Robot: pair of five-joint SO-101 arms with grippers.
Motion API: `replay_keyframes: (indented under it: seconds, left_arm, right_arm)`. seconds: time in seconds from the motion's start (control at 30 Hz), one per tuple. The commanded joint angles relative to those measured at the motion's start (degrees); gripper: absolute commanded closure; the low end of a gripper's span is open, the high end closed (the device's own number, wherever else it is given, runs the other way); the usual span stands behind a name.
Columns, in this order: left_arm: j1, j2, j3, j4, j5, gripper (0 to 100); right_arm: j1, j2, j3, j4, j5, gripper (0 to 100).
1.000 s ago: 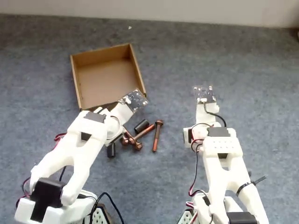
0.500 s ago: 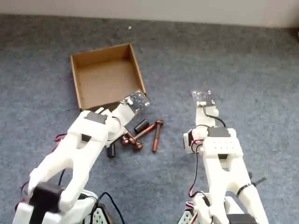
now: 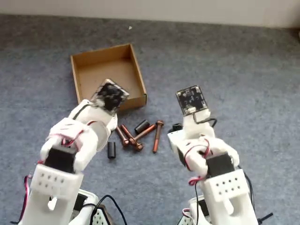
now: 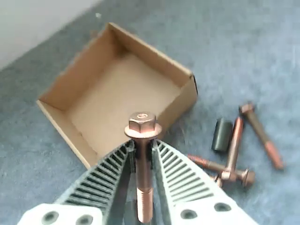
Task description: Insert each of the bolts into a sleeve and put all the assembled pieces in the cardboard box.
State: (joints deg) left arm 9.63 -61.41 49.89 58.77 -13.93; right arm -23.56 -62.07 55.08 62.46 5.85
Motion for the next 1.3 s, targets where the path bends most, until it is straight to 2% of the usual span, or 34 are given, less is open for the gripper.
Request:
replay_keyframes:
  seconds: [0.0,0.23,0.37,0.5,0.6,0.73,1.0,1.27]
  left_arm:
    - [0.75,-7.78,-2.42,-0.44,10.02,99]
    - [0.75,-13.14,-2.42,-6.95,20.57,99]
    - [1.01,-14.11,-2.42,-9.85,25.85,99]
    - [4.26,-14.11,-2.86,-11.25,28.4,99]
    - [8.22,-14.11,-5.05,-11.08,29.01,99]
    - [11.91,-14.11,-6.64,-11.08,29.01,99]
    - [18.42,-14.11,-6.46,-7.82,28.75,99]
    - [19.3,-14.11,-6.37,-5.71,28.66,99]
  right_arm:
    - [-4.18,-4.35,-3.91,0.22,-3.16,99.2]
    - [-6.55,-12.7,0.13,-8.22,-7.38,99.3]
    - [-11.03,-18.68,8.31,-16.22,-7.38,99.3]
    - [-15.87,-25.45,17.63,-25.98,-7.38,99.3]
    - [-18.68,-29.41,22.9,-31.16,-6.86,99.4]
    - [-21.93,-32.84,26.68,-32.48,-2.81,99.4]
    - [-22.2,-33.71,26.86,-32.66,-2.29,99.4]
    - [-22.37,-33.71,26.86,-32.66,-2.29,99.4]
